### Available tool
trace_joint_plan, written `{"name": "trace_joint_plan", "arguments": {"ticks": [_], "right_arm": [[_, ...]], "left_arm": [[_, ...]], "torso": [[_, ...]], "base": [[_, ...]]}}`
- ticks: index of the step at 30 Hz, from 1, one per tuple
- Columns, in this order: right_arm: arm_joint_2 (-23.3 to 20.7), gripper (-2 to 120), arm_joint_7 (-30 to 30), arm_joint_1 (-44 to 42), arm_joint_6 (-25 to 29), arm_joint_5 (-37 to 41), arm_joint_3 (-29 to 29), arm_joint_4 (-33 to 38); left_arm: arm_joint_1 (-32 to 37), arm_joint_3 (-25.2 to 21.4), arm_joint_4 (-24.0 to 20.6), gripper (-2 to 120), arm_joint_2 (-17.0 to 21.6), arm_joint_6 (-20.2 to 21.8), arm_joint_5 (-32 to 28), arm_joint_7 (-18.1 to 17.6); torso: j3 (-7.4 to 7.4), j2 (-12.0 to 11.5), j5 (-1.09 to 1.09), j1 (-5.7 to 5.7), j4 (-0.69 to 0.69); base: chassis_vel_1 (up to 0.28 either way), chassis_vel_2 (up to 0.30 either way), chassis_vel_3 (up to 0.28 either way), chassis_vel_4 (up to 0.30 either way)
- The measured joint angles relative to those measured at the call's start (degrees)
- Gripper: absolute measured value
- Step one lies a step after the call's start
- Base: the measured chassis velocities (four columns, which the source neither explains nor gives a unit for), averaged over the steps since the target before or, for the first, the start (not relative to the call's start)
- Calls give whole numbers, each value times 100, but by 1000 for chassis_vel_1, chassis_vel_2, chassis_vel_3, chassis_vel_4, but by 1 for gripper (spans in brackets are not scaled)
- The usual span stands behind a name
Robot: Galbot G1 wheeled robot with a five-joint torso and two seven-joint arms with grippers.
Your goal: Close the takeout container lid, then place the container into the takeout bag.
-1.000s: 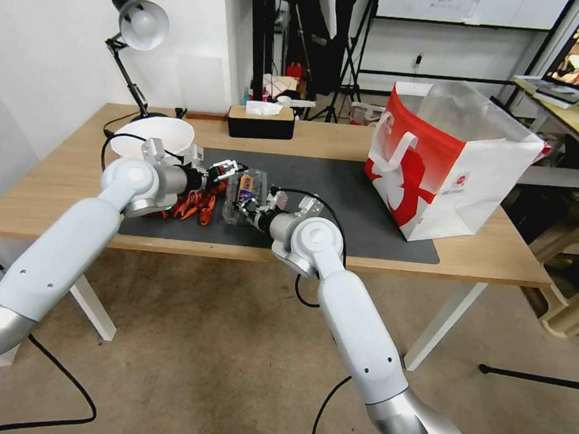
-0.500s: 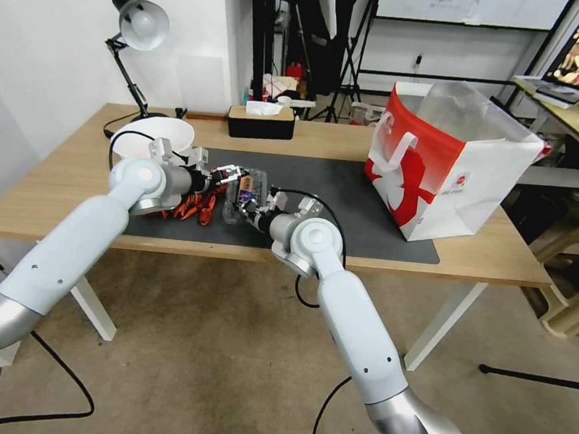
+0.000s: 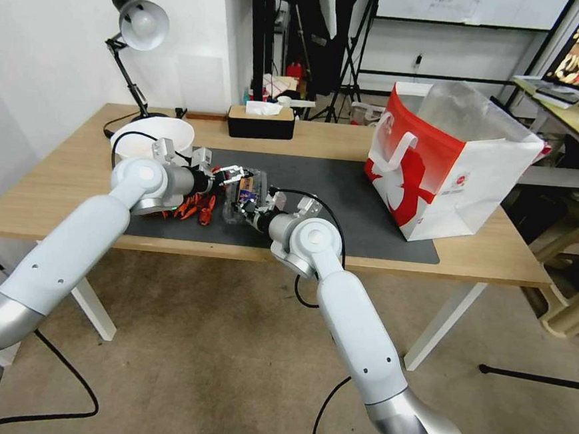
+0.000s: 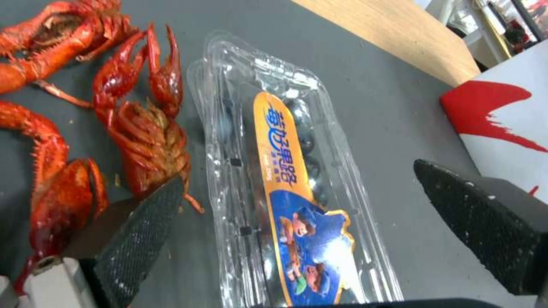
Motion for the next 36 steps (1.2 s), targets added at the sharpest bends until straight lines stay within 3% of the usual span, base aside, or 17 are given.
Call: {"name": "trace_joint_plan", "arguments": {"ticks": [36], "right_arm": [[0,0,-3,-43,-17,-29,-22,42]], "left_arm": [[-17,108,-26,100,-100,188,-119,-95]], "torso": [[0,0,0,0,0]], "base": [[0,0,0,0]]}}
